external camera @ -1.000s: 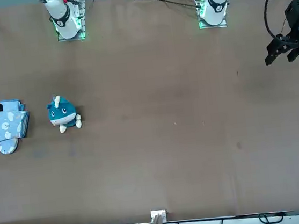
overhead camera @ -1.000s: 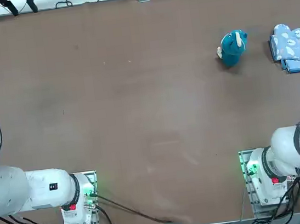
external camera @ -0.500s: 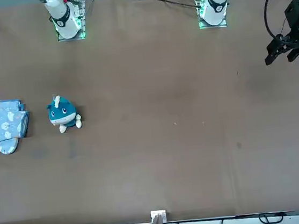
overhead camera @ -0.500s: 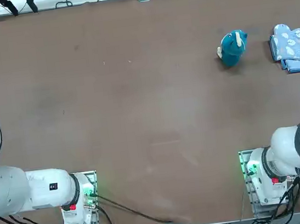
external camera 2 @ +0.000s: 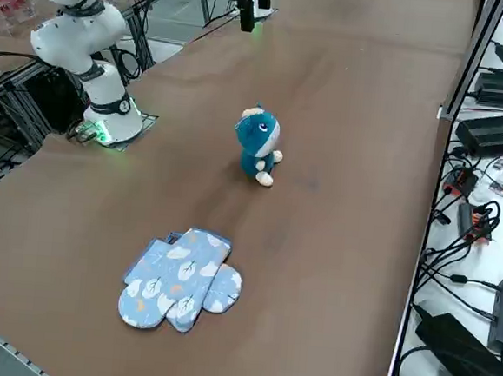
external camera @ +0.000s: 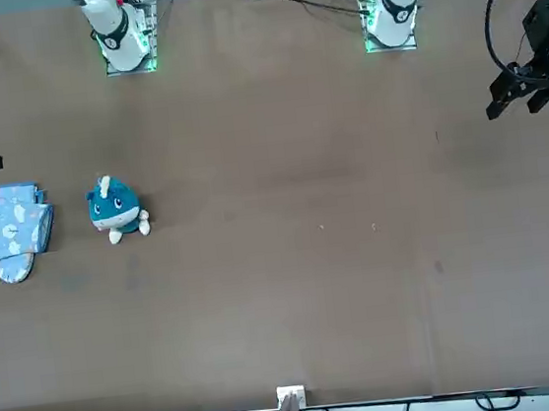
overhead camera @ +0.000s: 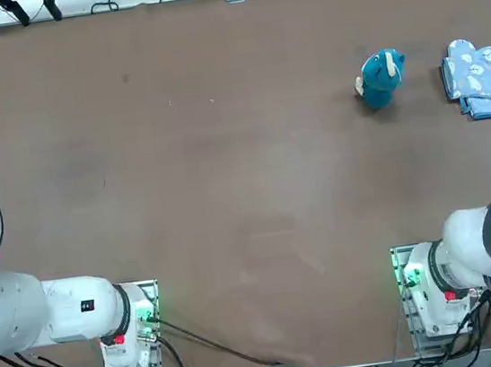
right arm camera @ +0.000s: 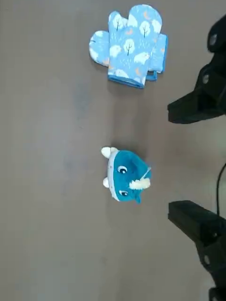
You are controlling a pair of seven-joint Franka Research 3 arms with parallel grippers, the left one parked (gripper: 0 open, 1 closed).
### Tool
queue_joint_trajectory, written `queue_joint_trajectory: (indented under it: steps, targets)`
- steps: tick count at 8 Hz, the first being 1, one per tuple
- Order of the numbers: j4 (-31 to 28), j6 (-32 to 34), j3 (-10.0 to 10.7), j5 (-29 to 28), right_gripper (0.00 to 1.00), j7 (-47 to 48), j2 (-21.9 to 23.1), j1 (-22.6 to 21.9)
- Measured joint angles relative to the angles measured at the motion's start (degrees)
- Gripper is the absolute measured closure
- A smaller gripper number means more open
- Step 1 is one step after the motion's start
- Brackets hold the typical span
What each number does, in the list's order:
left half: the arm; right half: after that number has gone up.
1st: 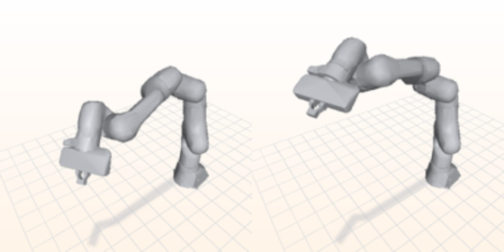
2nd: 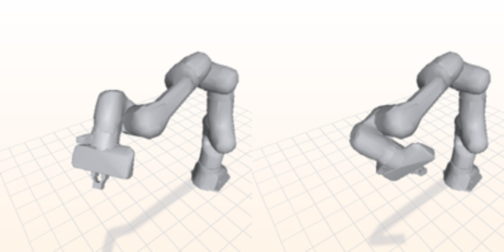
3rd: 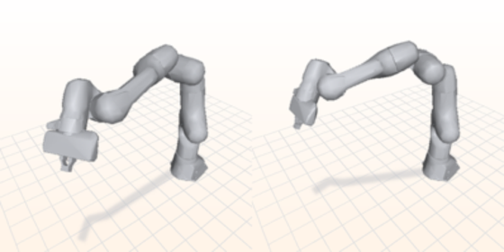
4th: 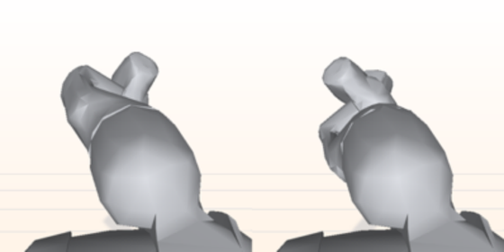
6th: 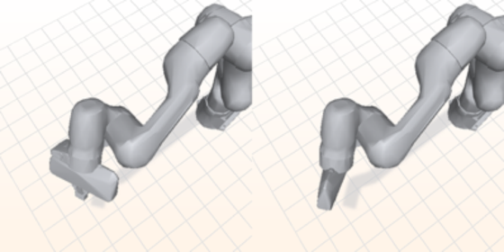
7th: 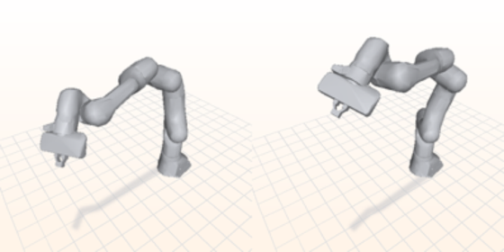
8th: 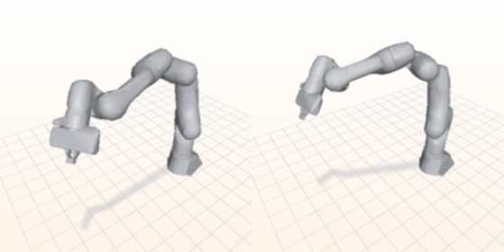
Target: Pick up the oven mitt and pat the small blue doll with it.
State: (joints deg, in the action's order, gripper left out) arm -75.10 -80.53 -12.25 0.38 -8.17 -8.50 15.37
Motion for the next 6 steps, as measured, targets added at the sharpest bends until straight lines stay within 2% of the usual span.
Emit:
queue_joint_trajectory:
  steps: [1, 2, 3, 5, 6]
  targets:
    - [-1.63, -0.54, 5.21, -0.58, 0.0, 0.44, 1.08, -5.4]
    - [-3.61, -1.66, 9.28, -1.11, 0.0, 1.14, 2.36, -9.66]
    - [-6.03, -3.22, 10.92, -1.64, 0.0, 1.99, 3.81, -11.7]
    - [-11.8, -6.76, 12.18, -1.77, 0.0, 4.79, 7.16, -14.85]
    - [-13.48, -6.95, 13.77, -1.75, 0.0, 5.12, 8.55, -16.84]
